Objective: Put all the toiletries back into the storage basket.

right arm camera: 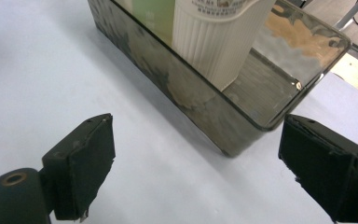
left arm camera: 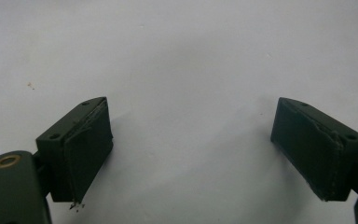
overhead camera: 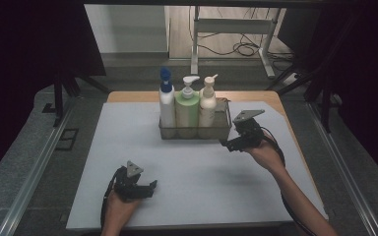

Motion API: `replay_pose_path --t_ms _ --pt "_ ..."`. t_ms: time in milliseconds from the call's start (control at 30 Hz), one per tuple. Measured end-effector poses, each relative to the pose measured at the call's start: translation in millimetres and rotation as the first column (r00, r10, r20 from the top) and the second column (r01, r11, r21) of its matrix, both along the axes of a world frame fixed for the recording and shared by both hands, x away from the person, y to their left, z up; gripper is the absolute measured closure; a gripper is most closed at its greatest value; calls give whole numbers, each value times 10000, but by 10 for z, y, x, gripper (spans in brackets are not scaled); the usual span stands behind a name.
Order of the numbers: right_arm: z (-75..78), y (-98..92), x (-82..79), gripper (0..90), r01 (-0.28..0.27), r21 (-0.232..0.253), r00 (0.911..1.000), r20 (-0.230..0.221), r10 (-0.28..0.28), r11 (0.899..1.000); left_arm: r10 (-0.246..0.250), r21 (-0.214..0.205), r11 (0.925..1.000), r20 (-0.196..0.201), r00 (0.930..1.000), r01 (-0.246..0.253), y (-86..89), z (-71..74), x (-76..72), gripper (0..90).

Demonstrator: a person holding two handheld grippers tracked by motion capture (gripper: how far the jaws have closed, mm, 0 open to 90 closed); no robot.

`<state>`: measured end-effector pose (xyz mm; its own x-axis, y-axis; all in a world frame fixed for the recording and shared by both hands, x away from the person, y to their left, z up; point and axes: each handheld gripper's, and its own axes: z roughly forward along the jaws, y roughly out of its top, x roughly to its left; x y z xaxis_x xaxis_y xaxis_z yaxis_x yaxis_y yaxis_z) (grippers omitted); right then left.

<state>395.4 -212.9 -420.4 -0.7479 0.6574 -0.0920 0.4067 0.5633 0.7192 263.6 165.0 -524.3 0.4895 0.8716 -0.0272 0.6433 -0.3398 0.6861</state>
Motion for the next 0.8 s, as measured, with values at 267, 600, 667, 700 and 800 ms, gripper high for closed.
replay_pose_path --t_ms 267,600,667,700,800 --pt "-34 -152 -92 85 92 22 10000 -32 -92 10000 5 -7 10000 3 10000 -5 0 -1 0 123" --pt "-145 -417 -212 60 419 9 9991 -90 -419 9991 5 -3 10000 2 10000 -5 -1 0 0 123" --pt "-174 -470 -237 57 470 43 9988 -145 -470 9989 7 -4 10000 4 10000 -7 -1 -1 0 123" --pt "-189 -492 -251 55 497 69 9986 -160 -496 9987 5 -3 10000 4 10000 -5 -1 0 0 123" --pt "-234 -554 -298 52 556 87 9983 -197 -555 9984 5 1 10000 2 10000 -5 -1 0 0 123"
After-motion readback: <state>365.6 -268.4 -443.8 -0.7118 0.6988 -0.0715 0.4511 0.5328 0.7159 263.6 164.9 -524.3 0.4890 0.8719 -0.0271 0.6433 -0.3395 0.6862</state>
